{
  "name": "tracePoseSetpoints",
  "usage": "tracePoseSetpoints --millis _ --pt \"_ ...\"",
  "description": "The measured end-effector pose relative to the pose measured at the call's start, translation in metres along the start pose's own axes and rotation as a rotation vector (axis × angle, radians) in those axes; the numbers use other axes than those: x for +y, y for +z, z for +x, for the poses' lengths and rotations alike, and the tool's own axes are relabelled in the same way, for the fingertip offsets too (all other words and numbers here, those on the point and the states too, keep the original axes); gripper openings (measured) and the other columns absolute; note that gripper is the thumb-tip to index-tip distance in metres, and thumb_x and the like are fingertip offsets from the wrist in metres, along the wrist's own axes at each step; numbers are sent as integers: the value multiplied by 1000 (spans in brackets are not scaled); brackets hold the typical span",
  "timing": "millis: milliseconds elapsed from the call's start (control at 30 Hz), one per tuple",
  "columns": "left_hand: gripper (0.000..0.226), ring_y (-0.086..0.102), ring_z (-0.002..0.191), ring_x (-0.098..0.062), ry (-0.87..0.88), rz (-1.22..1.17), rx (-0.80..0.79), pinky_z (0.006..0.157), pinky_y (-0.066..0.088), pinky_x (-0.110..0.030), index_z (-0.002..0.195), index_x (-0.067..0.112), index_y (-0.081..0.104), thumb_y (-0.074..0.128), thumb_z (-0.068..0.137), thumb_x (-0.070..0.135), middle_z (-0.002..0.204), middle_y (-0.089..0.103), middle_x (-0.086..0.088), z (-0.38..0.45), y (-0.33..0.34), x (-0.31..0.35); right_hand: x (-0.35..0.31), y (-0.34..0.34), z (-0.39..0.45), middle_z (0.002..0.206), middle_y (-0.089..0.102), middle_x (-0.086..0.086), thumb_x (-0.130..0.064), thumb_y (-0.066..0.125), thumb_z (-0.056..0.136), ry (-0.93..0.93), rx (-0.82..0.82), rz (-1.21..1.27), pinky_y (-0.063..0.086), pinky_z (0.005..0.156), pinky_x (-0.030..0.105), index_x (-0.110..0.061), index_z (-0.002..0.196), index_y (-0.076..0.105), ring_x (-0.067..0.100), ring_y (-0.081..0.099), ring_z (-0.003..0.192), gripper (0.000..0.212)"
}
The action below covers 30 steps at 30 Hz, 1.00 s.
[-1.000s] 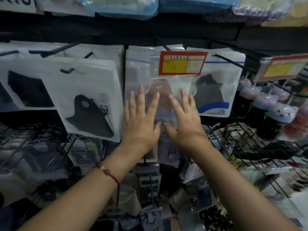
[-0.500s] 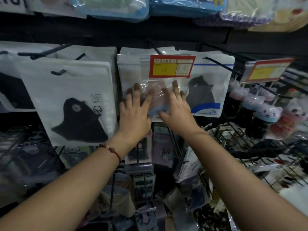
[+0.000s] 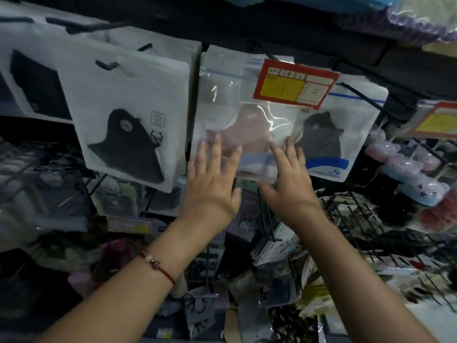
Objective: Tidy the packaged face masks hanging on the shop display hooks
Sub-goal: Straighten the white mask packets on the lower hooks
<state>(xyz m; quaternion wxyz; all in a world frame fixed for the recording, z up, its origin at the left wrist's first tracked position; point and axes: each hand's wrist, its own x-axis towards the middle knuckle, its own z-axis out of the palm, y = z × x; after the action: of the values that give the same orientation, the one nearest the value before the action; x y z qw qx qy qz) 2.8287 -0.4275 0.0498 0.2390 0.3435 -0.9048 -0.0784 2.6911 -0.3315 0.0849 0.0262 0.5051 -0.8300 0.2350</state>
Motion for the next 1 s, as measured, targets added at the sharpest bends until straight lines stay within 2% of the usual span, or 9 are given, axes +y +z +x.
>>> tracePoseSetpoints --millis 100,267,500,767,1000 --pt "81 -26 150 -26 -63 9 -85 121 -10 -45 156 37 -13 45 99 43 162 -31 -3 -22 6 6 8 -1 -17 163 -13 -8 -36 61 92 27 -60 4 3 122 41 -36 155 5 18 -15 150 84" --pt "81 -16 152 -27 -134 51 -172 124 -3 -45 157 36 -9 47 99 48 165 -21 -4 -43 2 24 21 -7 -39 163 -14 -9 -41 60 93 -11 -120 38 -3 117 32 -36 155 3 15 -13 149 85" --pt "81 -5 153 -30 -211 248 -287 124 7 -48 158 35 -4 40 96 63 167 -9 -6 -55 -15 41 39 -24 -56 164 -12 -5 -52 51 94 -46 -220 140 0 120 40 -35 155 6 21 -12 150 78" --pt "71 -2 154 -22 -306 187 -246 124 12 -47 156 40 14 39 95 63 168 0 1 -86 -22 48 47 -19 -72 164 -14 -5 -61 38 96 -84 -299 284 -5 120 41 -35 156 5 22 -17 149 74" --pt "74 0 154 -26 -237 215 -264 124 10 -46 158 35 11 36 94 63 168 0 -5 -64 -19 59 44 -20 -85 163 -16 -6 -64 34 94 -71 -311 270 -7 120 40 -36 156 3 19 -20 148 74"
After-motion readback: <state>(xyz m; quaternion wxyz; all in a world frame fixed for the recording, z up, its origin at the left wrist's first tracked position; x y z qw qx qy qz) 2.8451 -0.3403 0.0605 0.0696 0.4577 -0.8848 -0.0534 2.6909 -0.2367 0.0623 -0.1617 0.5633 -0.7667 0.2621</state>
